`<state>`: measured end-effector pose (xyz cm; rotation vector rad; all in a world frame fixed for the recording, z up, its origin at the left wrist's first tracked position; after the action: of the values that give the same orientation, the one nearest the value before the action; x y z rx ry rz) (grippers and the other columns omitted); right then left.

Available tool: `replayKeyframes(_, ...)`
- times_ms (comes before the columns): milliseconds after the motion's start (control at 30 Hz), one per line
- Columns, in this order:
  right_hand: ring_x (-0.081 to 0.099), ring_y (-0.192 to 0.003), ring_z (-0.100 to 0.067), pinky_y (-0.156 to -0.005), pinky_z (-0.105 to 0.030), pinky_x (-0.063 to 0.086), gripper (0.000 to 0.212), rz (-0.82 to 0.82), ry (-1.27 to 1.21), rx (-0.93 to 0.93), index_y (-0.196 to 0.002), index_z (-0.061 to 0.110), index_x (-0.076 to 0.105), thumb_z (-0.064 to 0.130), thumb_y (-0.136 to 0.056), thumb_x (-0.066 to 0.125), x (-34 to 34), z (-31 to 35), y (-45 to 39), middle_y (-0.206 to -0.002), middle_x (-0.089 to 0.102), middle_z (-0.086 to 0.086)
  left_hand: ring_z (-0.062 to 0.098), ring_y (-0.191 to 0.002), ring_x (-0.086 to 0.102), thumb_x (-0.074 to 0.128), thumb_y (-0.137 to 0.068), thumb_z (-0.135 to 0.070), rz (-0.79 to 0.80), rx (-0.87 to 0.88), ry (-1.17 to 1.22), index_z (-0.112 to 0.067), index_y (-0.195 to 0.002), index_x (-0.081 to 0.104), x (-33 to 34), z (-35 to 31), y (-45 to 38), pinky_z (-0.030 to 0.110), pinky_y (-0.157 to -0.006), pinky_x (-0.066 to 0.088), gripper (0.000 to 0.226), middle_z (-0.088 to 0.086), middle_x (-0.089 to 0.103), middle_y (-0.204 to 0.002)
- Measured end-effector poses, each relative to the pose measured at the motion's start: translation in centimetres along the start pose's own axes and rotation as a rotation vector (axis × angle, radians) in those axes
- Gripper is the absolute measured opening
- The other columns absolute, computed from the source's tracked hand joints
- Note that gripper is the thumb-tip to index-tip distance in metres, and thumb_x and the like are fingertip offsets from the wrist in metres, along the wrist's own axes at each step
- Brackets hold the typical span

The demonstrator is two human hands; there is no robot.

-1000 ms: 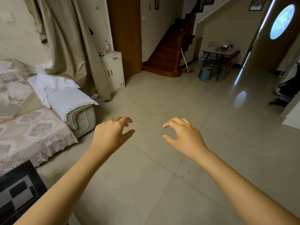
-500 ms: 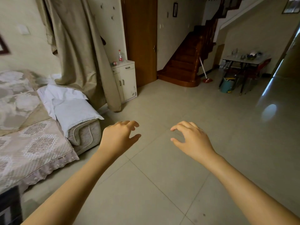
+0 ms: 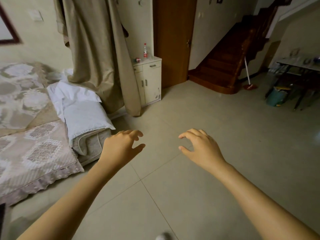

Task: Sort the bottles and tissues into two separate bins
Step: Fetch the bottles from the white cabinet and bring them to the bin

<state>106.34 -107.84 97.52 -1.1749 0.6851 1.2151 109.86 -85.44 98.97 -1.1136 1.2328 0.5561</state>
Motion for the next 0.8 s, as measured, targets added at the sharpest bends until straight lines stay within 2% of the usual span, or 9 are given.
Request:
replayKeyframes(133, 0.051, -0.109, -0.018, -0.084, -0.031, 0.043, 0.029, 0.007, -0.011, 0.0, -0.111, 0.028, 0.061, 0.036, -0.084, 0.063, 1.8, -2.7, -7.0, -0.114, 0.059, 0.008, 0.018, -0.081, 0.068, 0.068, -0.082, -0.043, 0.001, -0.003, 0.056, -0.023, -0.108, 0.065, 3.5, 2.2, -7.2, 0.029, -0.058, 0.054, 0.032, -0.005, 0.071, -0.097)
replayKeyframes(233, 0.052, -0.109, -0.018, -0.083, -0.031, 0.042, 0.03, 0.013, 0.007, 0.015, -0.112, 0.029, 0.06, 0.037, -0.084, 0.062, 2.5, -4.9, -11.9, -0.114, 0.058, 0.008, 0.018, -0.079, 0.068, 0.07, -0.081, -0.043, -0.006, -0.015, 0.071, -0.023, -0.105, 0.066, 5.1, 3.3, -12.4, 0.019, -0.052, 0.042, 0.031, -0.006, 0.071, -0.096)
replayKeyframes(300, 0.052, -0.11, -0.018, -0.083, -0.031, 0.043, 0.03, 0.001, 0.009, 0.034, -0.113, 0.029, 0.06, 0.038, -0.085, 0.062, 2.6, -6.4, -15.1, -0.114, 0.058, 0.009, 0.017, -0.085, 0.068, 0.067, -0.083, -0.044, -0.022, -0.012, 0.081, -0.025, -0.109, 0.066, 5.7, 3.8, -16.1, 0.018, -0.052, 0.033, 0.032, -0.007, 0.071, -0.1)
replayKeyframes(433, 0.052, -0.11, -0.017, -0.085, -0.033, 0.045, 0.032, -0.037, -0.007, 0.06, -0.115, 0.028, 0.06, 0.04, -0.086, 0.061, 2.8, -9.5, -20.9, -0.115, 0.059, 0.009, 0.013, -0.094, 0.065, 0.059, -0.088, -0.047, -0.014, -0.009, 0.126, -0.029, -0.115, 0.063, 7.3, 4.7, -23.0, 0.021, -0.058, 0.034, 0.033, -0.011, 0.068, -0.107)
replayKeyframes(800, 0.051, -0.109, -0.013, -0.083, -0.031, 0.045, 0.031, -0.046, -0.074, 0.042, -0.115, 0.028, 0.059, 0.041, -0.087, 0.058, 7.5, -19.8, -39.8, -0.114, 0.058, 0.013, 0.007, -0.093, 0.065, 0.048, -0.091, -0.055, -0.005, 0.032, 0.081, -0.031, -0.117, 0.06, 16.1, 7.5, -43.5, 0.018, -0.062, 0.045, 0.037, -0.014, 0.068, -0.108)
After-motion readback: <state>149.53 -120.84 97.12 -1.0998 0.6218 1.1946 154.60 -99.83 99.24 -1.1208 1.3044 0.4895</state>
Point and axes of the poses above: each hand's wrist, its own y-axis away from the middle knuckle, its own x-axis out of the palm, z = x × y, the point moved 6 cm from there along -y, towards the middle knuckle
